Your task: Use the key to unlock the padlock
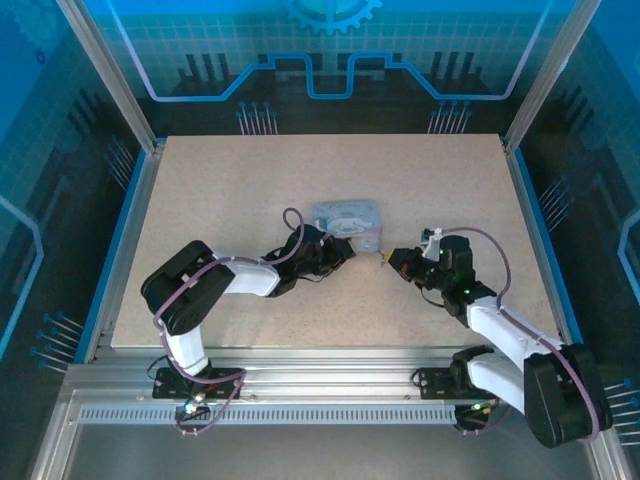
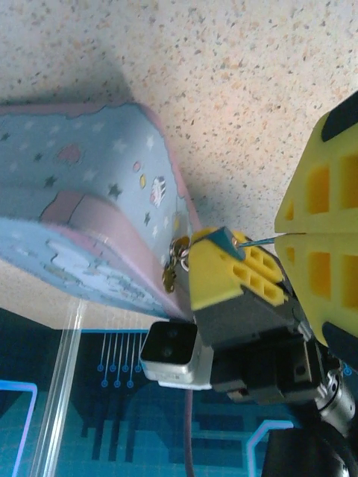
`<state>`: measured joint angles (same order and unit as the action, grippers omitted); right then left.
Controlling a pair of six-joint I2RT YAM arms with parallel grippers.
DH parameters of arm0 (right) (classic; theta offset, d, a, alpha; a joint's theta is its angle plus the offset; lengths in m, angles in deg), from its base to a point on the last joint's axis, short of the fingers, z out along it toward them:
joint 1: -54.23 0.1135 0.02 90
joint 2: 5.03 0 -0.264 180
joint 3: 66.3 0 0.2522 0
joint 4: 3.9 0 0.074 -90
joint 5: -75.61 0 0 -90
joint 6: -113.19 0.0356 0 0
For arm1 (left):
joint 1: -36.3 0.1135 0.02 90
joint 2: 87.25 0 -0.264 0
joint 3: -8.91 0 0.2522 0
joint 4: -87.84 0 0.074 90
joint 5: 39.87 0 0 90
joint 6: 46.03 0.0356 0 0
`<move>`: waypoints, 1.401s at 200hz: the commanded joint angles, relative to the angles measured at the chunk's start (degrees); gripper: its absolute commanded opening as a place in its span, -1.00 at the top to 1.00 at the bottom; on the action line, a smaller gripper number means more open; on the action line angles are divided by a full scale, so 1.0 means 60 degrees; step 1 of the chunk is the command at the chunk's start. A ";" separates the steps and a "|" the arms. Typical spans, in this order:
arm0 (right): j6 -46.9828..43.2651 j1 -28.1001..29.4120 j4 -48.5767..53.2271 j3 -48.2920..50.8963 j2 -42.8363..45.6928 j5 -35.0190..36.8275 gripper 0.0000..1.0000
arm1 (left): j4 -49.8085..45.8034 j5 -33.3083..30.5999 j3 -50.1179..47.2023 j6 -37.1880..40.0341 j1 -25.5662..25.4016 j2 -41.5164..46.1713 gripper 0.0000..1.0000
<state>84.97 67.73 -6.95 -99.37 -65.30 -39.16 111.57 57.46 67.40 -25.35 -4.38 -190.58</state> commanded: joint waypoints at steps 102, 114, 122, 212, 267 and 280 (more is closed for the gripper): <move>0.1249 0.0803 -0.2433 0.0262 -0.1334 0.0077 1.00 | 0.1143 0.0223 0.0319 -0.0411 -0.0045 -0.0137 1.00; 0.1341 0.0881 -0.2457 0.0232 -0.1458 0.0114 1.00 | 0.1147 0.0224 0.0324 -0.0399 -0.0040 -0.0149 1.00; 0.1439 0.0911 -0.2546 0.0231 -0.1575 0.0129 1.00 | 0.1148 0.0226 0.0332 -0.0392 -0.0045 -0.0151 1.00; 0.3853 0.1060 -0.3751 0.0724 -0.1991 0.0415 1.00 | 0.1505 0.0315 0.0312 -0.0564 -0.0038 -0.0357 1.00; 0.4418 0.1145 -0.3630 0.0681 -0.2014 0.0570 1.00 | 0.1725 0.0337 0.0266 -0.0670 -0.0041 -0.0429 1.00; 0.4383 0.1180 -0.3691 0.0638 -0.2171 0.0570 1.00 | 0.1771 0.0355 0.0264 -0.0714 -0.0045 -0.0444 1.00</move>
<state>109.62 73.85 -27.83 -95.74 -77.04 -36.87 117.30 57.55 67.92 -28.17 -4.38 -192.33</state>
